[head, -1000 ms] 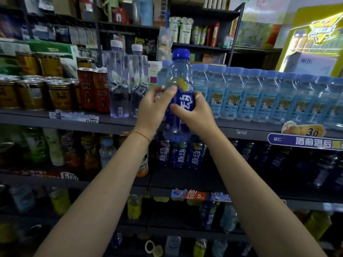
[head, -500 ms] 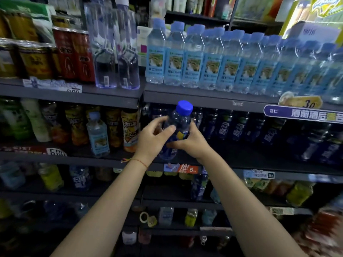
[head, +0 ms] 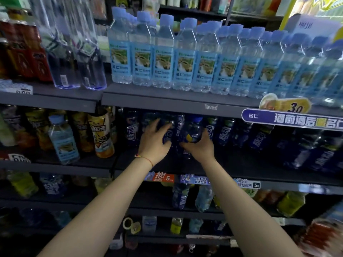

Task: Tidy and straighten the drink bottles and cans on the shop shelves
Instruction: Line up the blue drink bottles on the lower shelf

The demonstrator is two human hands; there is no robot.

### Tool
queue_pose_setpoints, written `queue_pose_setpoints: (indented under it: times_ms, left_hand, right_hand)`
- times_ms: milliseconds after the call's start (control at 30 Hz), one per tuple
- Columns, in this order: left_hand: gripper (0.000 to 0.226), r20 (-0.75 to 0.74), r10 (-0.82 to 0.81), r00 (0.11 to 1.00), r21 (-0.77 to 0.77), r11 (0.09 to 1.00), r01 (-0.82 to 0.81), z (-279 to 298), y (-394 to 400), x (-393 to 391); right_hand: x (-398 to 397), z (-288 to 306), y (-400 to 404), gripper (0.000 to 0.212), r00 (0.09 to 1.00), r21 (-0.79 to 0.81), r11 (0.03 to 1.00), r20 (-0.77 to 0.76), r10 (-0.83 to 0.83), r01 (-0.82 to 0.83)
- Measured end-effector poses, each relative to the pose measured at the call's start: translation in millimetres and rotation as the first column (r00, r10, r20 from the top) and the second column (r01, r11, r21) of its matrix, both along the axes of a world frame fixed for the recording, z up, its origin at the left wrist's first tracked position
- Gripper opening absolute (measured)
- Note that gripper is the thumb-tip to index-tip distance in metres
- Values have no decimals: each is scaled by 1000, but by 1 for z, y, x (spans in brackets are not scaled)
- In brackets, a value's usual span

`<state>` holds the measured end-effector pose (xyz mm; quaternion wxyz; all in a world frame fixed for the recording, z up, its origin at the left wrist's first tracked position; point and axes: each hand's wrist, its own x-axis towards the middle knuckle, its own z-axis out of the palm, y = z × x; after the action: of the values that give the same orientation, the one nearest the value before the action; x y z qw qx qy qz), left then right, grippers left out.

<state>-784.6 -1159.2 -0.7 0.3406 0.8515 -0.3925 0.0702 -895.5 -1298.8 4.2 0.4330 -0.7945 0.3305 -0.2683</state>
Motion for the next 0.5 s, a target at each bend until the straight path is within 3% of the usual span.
queue_pose_setpoints:
  times_ms: [100,200,500]
  left_hand:
    - [72,64,68,996,138,988,-77,2,-24,0]
    - [78,80,124,989,225,964,-139,-2,-42,0]
    - [83,89,224,971,189,953,-237,-25,-58,-10]
  right_hand:
    - [16,-8,-24,71,1000,-6,1000,-21,11,-11]
    - [36,-14,-38,86,997,-52,997,-60,49,-52]
    - [52,-26,-58,105,985,-51,989,-114,129,-135]
